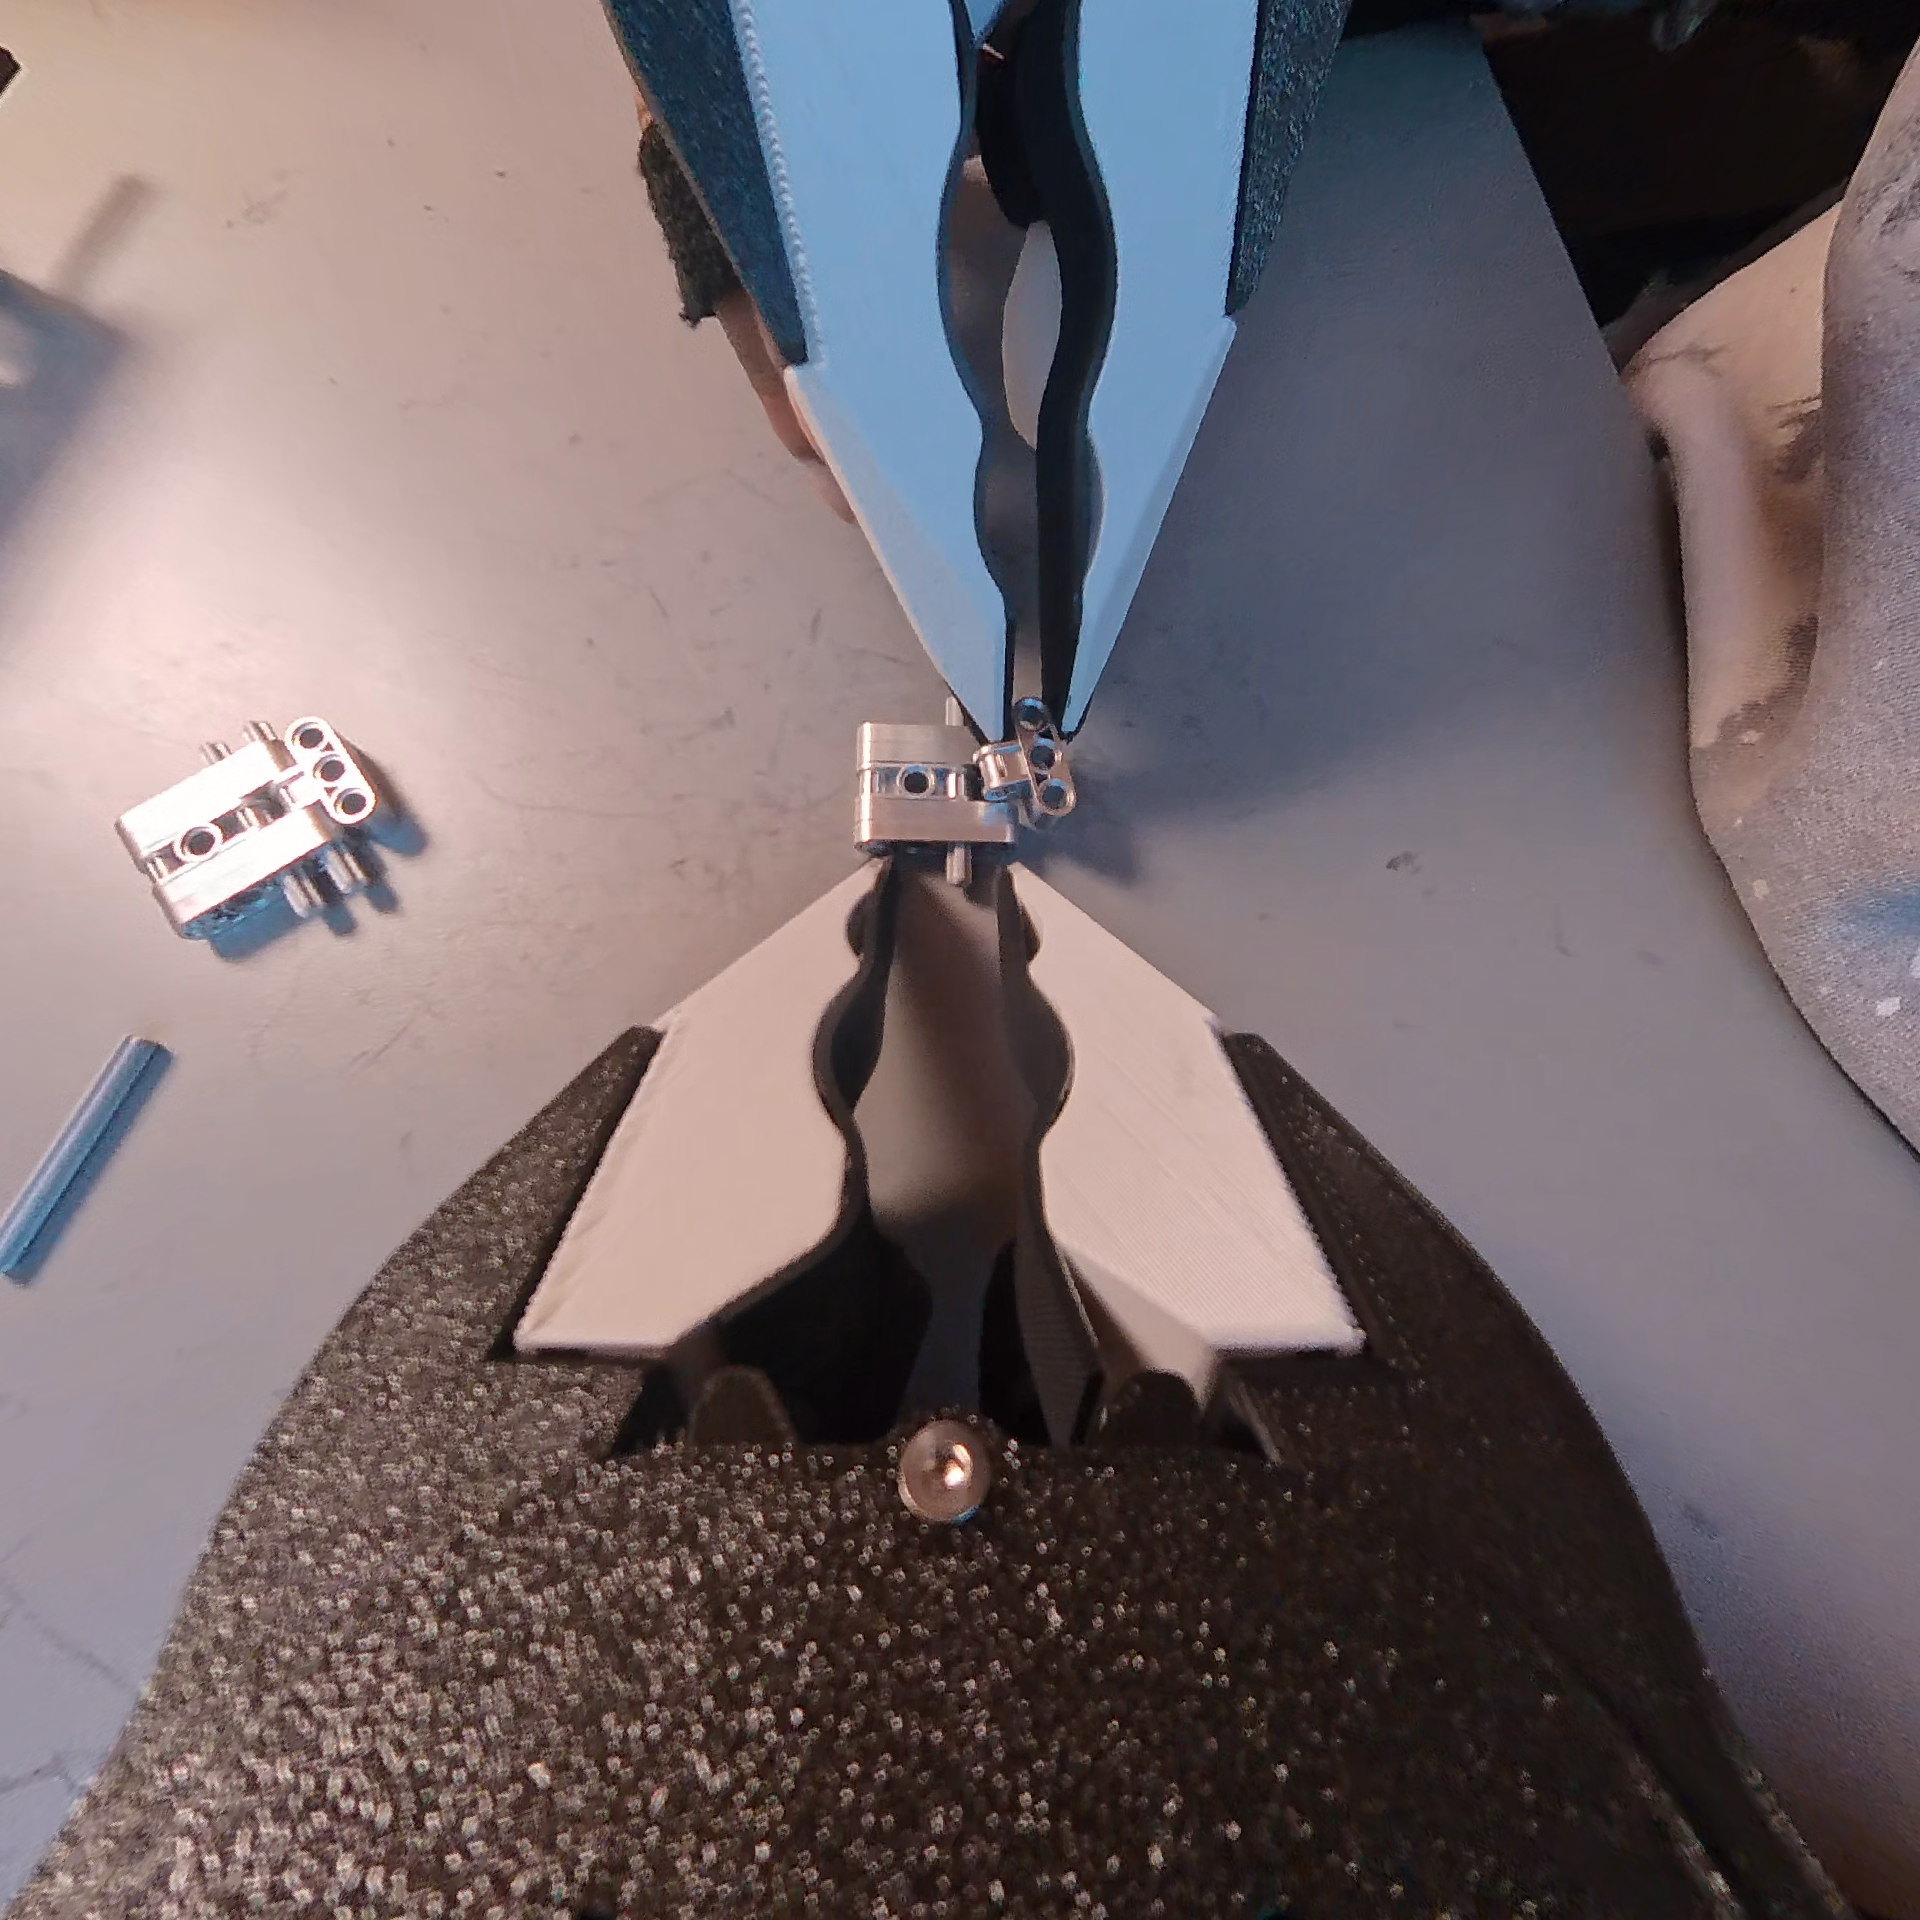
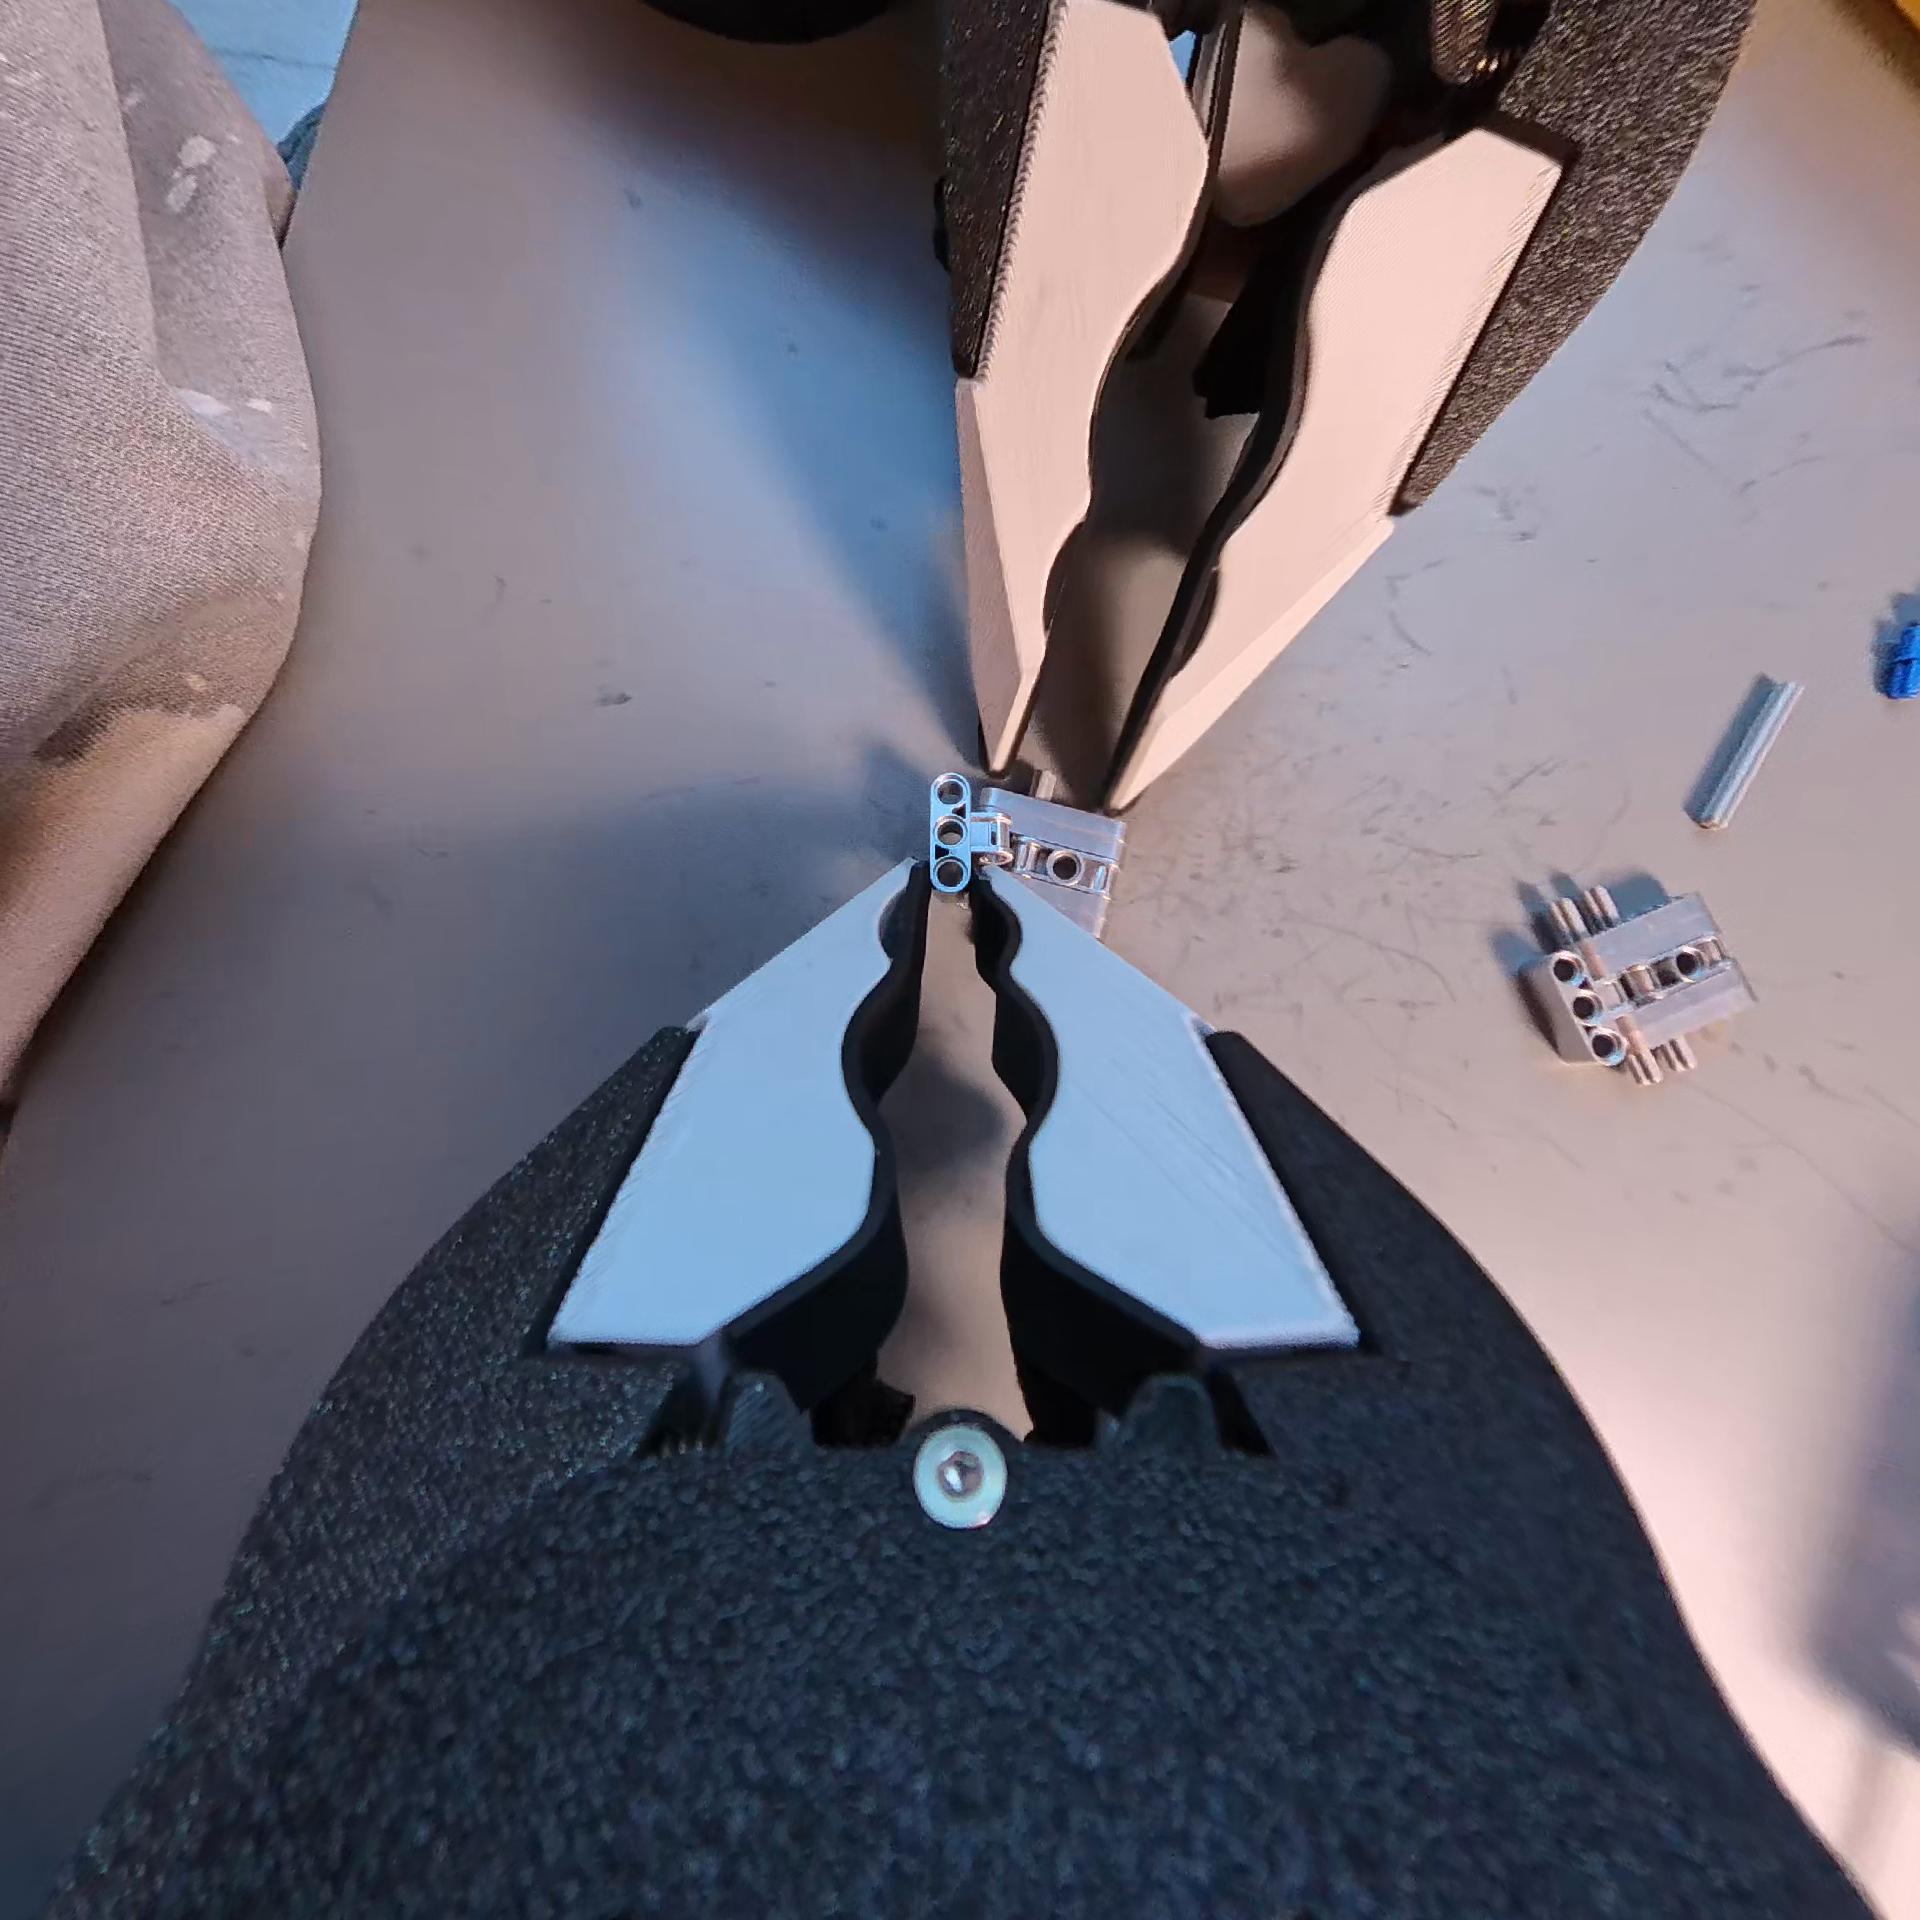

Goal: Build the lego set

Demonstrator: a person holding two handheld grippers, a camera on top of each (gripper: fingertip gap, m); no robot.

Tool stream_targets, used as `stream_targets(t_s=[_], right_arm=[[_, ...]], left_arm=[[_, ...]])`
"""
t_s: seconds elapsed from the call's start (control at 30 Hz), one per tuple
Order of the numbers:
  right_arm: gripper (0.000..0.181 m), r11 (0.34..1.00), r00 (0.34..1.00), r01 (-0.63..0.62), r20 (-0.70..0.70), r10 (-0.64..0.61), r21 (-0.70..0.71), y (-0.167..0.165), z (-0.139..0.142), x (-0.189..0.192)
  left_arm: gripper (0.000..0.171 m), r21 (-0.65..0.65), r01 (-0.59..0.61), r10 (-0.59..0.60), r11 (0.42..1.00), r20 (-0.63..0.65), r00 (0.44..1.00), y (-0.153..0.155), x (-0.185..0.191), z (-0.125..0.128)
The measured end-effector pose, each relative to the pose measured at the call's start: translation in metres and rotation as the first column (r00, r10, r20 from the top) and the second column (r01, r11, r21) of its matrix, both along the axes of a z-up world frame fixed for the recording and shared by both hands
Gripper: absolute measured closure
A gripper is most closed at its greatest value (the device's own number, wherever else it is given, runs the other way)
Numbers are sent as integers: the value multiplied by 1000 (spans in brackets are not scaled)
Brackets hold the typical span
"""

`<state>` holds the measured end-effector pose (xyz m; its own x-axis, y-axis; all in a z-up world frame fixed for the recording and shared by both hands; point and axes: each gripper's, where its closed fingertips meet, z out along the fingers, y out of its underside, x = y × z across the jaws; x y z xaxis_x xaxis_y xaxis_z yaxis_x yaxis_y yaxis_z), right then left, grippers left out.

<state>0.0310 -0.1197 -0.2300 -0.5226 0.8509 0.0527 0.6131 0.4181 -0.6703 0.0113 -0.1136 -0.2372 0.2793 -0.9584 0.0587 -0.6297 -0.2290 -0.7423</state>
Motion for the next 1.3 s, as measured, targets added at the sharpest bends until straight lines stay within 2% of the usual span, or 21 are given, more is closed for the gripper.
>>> stream_targets(t_s=[0.43,0.77,0.97,1.3], right_arm=[[169,999,1000,18,-18,-18,31,4,4,0],[170,996,999,-33,-23,35,78,-5,11,7],[170,994,999,-34,43,29,106,-9,-1,11],[176,991,1000,22,10,-23,131,-9,-6,8]], left_arm=[[160,10,-14,15,1000,-13,1000,-5,-1,-1],[161,11,-45,45,999,-17,999,-4,0,0],[161,16,-75,76,997,-14,997,1,-2,0],[166,16,-73,73,997,-13,997,-1,-1,0]])
